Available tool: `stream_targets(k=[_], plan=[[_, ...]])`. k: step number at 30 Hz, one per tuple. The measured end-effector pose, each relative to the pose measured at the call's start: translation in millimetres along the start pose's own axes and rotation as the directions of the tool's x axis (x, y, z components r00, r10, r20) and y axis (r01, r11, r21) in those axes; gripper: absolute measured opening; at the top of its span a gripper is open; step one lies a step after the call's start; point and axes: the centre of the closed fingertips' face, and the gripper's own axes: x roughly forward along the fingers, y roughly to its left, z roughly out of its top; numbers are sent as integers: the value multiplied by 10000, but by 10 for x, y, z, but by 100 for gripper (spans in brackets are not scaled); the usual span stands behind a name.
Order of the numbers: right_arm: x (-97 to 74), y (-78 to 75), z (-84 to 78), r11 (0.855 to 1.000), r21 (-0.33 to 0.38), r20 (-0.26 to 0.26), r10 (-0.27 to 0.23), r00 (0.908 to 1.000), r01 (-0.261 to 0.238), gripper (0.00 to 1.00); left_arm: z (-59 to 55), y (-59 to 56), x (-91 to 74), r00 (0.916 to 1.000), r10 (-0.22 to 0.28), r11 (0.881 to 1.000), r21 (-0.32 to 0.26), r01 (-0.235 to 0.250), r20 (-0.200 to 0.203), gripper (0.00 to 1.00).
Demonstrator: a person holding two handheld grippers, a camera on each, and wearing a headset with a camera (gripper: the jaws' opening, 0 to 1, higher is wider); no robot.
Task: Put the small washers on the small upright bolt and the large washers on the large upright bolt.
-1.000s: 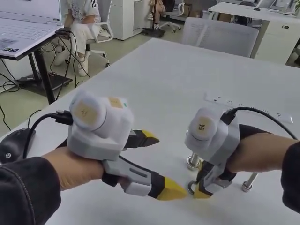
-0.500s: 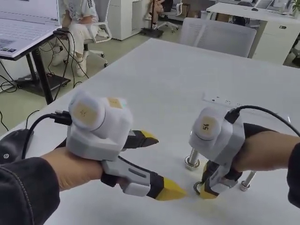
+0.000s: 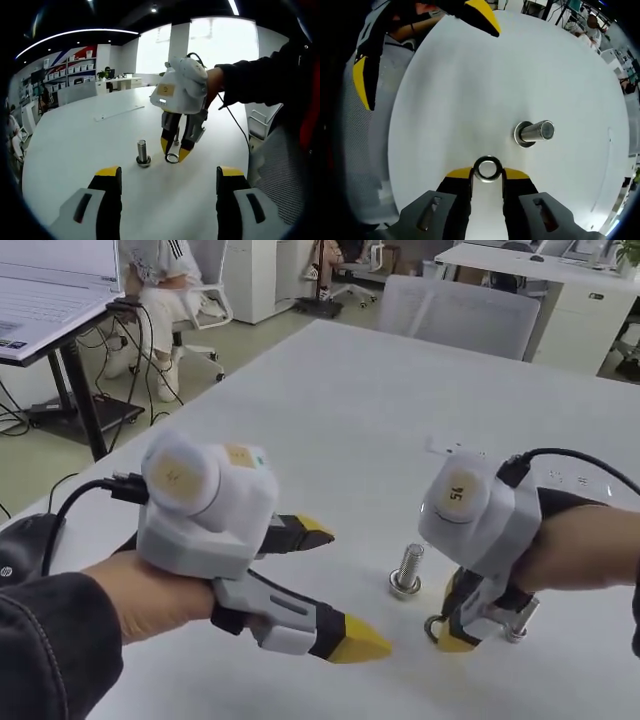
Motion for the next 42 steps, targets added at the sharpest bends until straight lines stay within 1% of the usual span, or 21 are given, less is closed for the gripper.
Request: stream_targets(k=[6,12,20,27,30,33,42], plan=[[-111,-64,0,9999,-28,18,-158,9999,158,24,9,3,-5,10000,31,10000,-4,-31,38,77],[-225,-95,10,9996,-59,65,-270,9996,270,24,14,9,-6,10000,36,10000,10,-36,52,77],[-394,-168,30,9983,-196,84,-551,9984,552,24,23,5,-7,10000,32,10000,22,-33,80,77],[-556,-255,90,9952,-435,127,-874,9961,879,24,30,-2,-8,9999,41,10000,22,-41,108,77],[-614,-268,127,9936,-548,170,-979,9951,987,24,33,-5,-7,9999,48,10000,11,-48,111,77],[-644,-277,158,9925,-626,189,-1044,9944,1054,24,31,-5,-5,9999,52,10000,16,-52,93,77],[-708,-330,318,9879,-1013,292,-1150,9929,1174,24,27,10,-15,9999,108,9999,-13,-108,72,77]])
